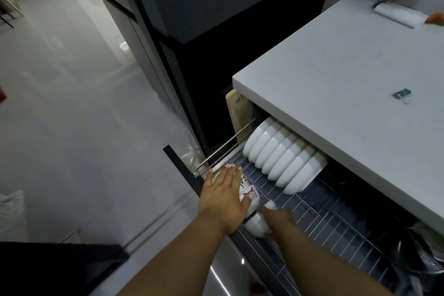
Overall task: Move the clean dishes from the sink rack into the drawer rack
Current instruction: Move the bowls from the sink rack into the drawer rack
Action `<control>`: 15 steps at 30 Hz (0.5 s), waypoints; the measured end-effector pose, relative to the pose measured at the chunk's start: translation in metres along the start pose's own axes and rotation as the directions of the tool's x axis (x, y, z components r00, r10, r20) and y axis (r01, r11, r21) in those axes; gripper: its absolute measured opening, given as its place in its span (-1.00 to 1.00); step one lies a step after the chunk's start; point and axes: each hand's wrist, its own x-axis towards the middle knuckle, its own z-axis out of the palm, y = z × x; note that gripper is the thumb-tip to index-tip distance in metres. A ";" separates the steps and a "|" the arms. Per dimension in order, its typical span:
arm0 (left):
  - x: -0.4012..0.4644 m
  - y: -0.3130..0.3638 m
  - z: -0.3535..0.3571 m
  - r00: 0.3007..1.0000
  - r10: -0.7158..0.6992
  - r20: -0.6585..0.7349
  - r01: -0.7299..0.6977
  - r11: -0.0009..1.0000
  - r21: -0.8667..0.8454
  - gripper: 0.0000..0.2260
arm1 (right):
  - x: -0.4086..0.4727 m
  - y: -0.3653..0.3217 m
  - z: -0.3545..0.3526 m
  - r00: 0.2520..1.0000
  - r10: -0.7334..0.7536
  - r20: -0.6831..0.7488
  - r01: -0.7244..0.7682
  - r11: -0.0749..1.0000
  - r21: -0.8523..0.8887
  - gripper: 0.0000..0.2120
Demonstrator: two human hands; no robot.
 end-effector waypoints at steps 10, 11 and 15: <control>0.000 -0.002 -0.001 1.000 -0.014 -0.005 0.013 0.999 -0.050 -0.26 | -0.009 -0.011 0.019 0.998 -0.049 0.045 0.053 0.996 -0.074 -0.22; 0.001 -0.002 -0.001 1.000 -0.016 -0.002 0.016 0.999 -0.049 -0.26 | -0.010 -0.014 0.018 0.997 -0.042 0.063 0.048 0.995 -0.083 -0.21; 0.000 0.000 -0.004 0.999 -0.023 0.031 0.024 0.999 -0.037 -0.25 | -0.023 -0.025 0.007 0.997 -0.041 0.064 0.052 0.979 -0.198 -0.31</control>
